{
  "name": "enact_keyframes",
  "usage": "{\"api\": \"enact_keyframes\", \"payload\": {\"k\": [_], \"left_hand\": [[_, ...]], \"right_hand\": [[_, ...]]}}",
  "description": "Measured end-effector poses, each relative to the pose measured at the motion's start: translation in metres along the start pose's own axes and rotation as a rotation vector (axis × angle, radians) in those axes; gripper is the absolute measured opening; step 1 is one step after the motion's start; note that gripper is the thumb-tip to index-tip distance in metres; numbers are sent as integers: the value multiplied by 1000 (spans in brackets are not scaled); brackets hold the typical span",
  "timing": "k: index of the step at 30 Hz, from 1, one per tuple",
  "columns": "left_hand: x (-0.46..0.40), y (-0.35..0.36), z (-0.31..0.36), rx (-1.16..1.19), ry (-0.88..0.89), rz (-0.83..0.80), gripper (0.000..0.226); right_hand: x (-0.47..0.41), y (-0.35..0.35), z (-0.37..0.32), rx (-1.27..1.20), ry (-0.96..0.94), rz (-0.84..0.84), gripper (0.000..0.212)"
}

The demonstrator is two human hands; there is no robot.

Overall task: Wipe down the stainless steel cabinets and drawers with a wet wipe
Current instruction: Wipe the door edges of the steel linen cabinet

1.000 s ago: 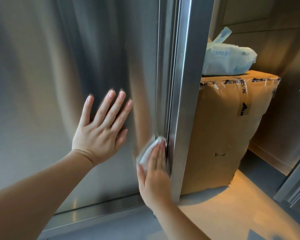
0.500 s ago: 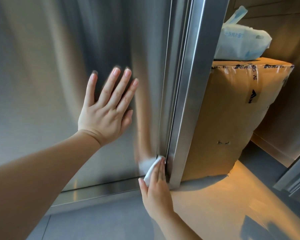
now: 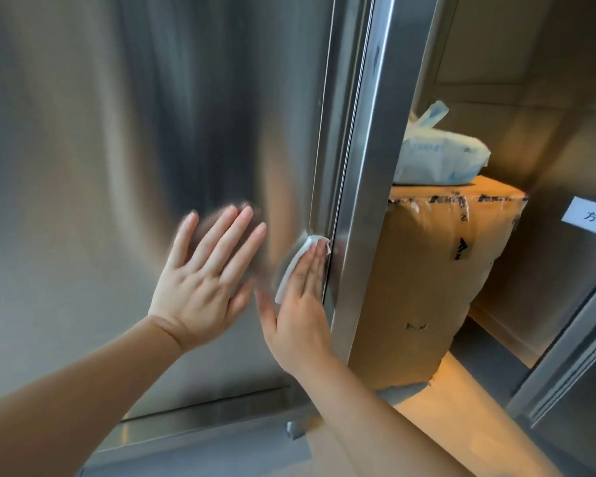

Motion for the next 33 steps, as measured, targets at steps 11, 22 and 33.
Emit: {"api": "enact_keyframes", "payload": {"k": [11,22,33], "left_hand": [[-169,-46,-82,-89,-111,43,63],[-239,-42,-130,-232,-37,46,67],[-236,-35,-133,-235,-24,106,67]], "right_hand": [[-165,-94,-62,90,-107,37,90],[-190,-119,-82,70,-79,-48,89],[-327,-175,-135,-32,-156,153,87]]}}
Point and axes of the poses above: each hand's wrist, its own x-axis away from the middle knuckle, its own y-axis out of the palm, z = x × y, the point moved 1 cm from there along -x, towards the middle knuckle, and after that the axes turned 14 degrees about z, right-handed, at the moved point
